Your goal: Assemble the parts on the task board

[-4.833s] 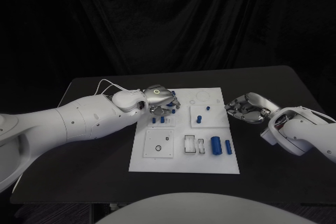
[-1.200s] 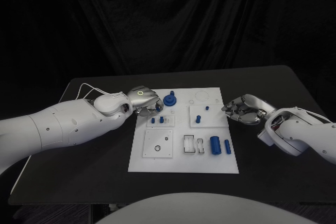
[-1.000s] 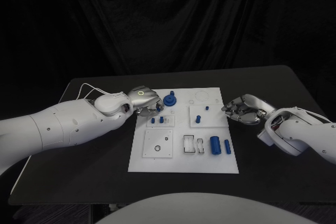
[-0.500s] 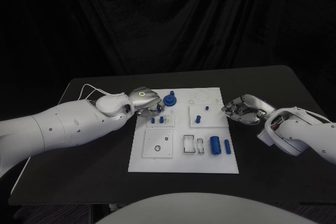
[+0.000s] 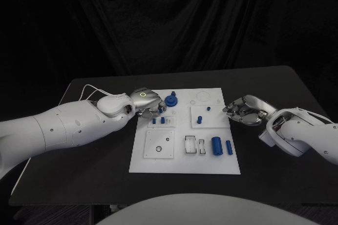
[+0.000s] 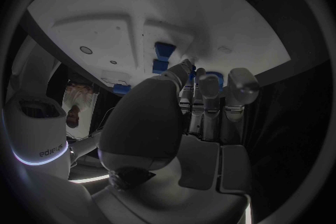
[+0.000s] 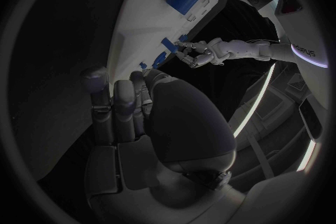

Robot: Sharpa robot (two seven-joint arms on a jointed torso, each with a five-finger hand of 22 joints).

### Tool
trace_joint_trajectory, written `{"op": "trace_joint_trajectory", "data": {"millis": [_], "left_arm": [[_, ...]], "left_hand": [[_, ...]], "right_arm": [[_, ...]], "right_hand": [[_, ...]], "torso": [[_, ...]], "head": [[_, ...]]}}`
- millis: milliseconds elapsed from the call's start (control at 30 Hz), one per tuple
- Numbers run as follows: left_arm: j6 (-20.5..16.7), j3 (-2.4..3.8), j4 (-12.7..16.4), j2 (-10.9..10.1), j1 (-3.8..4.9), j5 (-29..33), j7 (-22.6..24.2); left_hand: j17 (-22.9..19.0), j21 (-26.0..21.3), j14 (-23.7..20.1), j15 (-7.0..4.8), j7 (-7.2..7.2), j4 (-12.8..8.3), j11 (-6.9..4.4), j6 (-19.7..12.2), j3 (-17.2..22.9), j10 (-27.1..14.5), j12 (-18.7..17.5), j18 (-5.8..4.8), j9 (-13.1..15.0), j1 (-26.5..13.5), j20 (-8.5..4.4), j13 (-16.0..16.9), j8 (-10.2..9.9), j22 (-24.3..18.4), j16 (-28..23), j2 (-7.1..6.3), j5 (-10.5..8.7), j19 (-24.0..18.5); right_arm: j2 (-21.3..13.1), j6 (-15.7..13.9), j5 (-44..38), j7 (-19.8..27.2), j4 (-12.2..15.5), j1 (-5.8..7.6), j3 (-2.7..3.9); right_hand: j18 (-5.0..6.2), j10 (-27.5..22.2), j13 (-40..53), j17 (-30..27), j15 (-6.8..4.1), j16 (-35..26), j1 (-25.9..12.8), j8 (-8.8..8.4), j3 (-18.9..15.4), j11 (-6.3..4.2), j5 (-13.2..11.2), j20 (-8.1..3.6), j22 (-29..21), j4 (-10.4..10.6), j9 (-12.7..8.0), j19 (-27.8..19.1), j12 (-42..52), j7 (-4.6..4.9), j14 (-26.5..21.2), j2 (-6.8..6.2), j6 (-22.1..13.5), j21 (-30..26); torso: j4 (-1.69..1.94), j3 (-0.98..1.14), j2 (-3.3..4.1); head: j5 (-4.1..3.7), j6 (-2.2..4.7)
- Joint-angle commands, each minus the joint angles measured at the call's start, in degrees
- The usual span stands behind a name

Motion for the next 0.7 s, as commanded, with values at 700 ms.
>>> {"op": "trace_joint_trajectory", "data": {"millis": [700], "left_arm": [[-11.7, -0.03, -2.3, -3.7, -0.24, 0.0, -4.6]], "left_hand": [[-4.4, -6.3, -2.6, 0.72, -4.14, 0.7, 1.16, -9.3, -1.6, -5.7, -1.3, 0.74, -4.5, -1.3, 0.23, 0.3, 0.5, 5.1, -2.5, -1.32, -0.31, -1.5]], "right_arm": [[-1.7, -0.4, -0.1, -0.4, 1.7, -0.10, 0.05]], "right_hand": [[0.52, -0.6, -0.2, -0.1, -0.07, -0.4, 0.1, -0.22, 0.3, -0.11, 0.2, -0.21, 2.7, -0.1, -0.1, -0.4, -0.4, 0.01, -0.5, 0.07, 0.2, -0.4]], "torso": [[0.02, -0.06, 0.04]], "head": [[1.35, -0.01]]}}
